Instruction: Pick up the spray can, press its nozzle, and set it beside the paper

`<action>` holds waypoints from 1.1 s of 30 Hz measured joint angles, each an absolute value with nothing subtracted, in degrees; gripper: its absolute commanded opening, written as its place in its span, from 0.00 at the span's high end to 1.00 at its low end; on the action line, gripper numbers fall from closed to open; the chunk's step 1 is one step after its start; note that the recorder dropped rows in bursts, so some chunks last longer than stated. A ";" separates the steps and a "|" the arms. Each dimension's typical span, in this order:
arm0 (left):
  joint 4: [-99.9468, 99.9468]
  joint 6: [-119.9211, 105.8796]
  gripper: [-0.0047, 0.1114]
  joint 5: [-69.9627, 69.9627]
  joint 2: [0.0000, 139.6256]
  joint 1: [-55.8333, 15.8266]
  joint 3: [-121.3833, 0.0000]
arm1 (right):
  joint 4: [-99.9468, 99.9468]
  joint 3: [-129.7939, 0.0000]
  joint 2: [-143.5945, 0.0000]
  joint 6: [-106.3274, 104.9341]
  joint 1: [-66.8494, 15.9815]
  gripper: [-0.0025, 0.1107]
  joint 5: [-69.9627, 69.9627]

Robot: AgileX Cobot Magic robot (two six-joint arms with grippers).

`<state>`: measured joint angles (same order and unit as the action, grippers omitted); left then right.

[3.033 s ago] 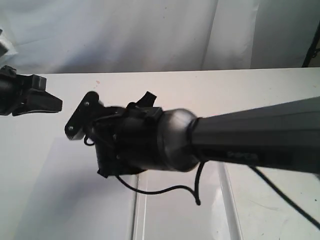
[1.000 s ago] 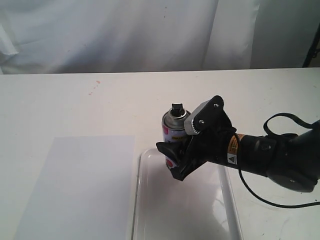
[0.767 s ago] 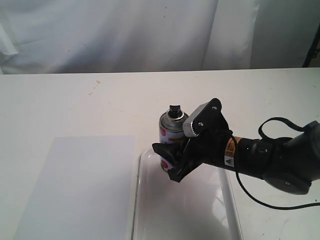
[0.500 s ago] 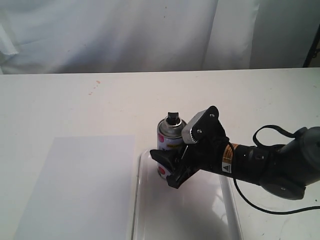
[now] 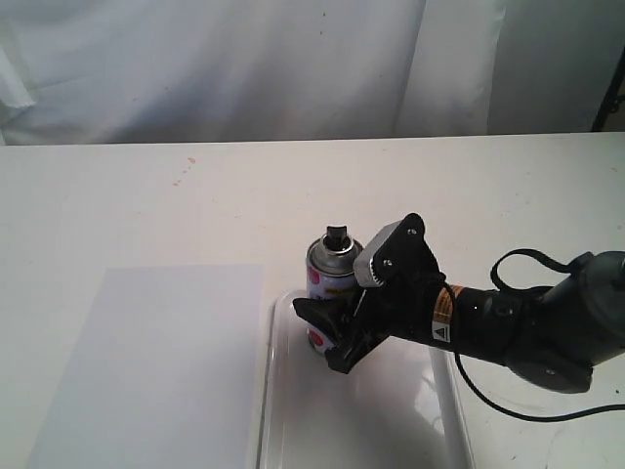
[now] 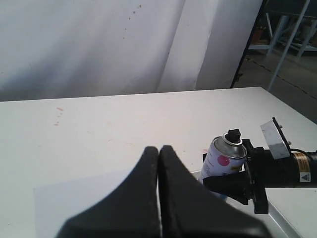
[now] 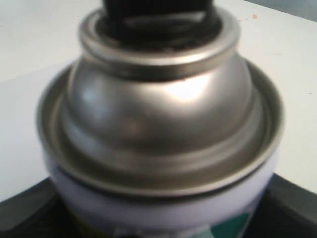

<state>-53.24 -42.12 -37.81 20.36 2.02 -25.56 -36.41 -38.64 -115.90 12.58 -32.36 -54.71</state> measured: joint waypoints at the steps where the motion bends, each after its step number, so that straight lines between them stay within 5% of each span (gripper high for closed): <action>1: -53.15 -42.12 0.96 -37.81 20.36 2.02 -25.56 | -36.41 -38.64 -115.90 12.58 -32.36 0.56 -54.71; 5: -52.36 -42.00 0.96 -38.06 20.36 2.02 -25.56 | -36.61 -38.64 -115.90 12.94 -32.36 0.32 -54.85; 7: -52.04 -42.00 0.96 -38.07 20.36 2.02 -25.56 | -36.61 -38.86 -115.90 13.70 -32.36 0.29 -55.78; 29: -51.79 -42.00 0.96 -38.66 20.36 2.02 -25.56 | -34.29 -39.10 -98.85 14.93 -34.21 0.29 -51.06; 33: -51.79 -42.00 0.96 -38.66 20.36 2.02 -25.56 | -32.86 -39.10 -93.34 15.66 -34.21 0.37 -46.72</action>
